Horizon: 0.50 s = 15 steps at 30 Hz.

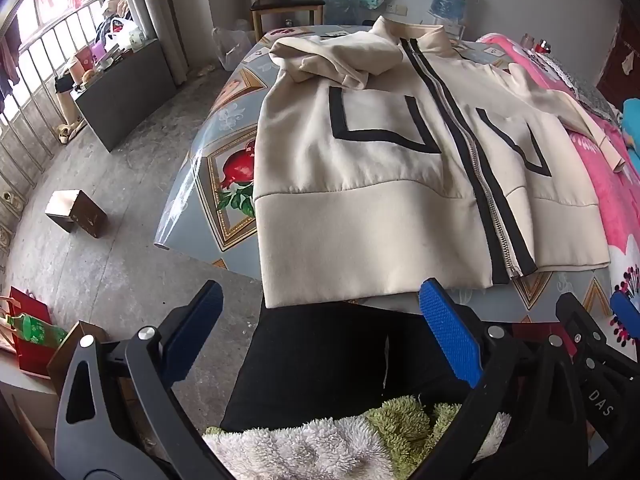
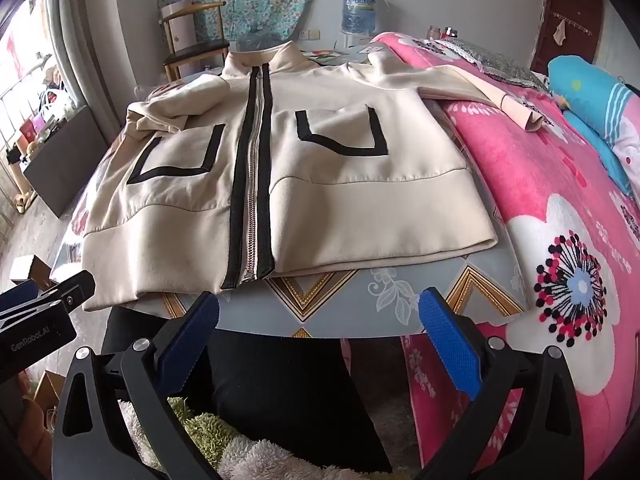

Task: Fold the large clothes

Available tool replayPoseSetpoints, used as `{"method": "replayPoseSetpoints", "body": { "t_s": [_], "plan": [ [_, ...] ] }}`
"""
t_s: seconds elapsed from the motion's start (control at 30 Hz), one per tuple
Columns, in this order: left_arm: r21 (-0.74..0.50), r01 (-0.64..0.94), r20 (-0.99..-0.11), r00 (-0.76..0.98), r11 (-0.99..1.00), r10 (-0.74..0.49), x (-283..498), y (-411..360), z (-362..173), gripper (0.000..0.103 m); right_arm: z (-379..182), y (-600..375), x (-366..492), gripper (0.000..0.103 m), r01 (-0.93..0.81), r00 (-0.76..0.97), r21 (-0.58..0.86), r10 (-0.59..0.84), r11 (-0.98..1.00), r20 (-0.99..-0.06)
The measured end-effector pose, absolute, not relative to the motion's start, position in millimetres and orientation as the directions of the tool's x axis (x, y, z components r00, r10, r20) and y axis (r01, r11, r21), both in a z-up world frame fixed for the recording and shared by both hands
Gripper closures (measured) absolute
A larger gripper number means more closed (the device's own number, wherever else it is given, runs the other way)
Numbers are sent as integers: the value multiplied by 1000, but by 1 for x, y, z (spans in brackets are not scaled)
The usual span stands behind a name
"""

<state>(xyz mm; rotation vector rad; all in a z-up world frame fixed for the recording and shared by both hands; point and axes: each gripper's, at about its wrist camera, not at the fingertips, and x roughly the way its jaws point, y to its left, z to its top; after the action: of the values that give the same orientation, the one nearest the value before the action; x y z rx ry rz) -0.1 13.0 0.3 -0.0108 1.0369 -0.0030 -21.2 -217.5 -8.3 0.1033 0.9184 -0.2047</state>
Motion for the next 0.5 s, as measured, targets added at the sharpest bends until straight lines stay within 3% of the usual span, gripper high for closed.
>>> {"method": "replayPoseSetpoints", "body": {
  "t_s": [0.5],
  "plan": [
    [-9, -3, -860, 509, 1000, -6, 1, 14, 1, 8, -8, -218, -23, 6, 221, 587, -5, -137, 975, -798]
  ]
}}
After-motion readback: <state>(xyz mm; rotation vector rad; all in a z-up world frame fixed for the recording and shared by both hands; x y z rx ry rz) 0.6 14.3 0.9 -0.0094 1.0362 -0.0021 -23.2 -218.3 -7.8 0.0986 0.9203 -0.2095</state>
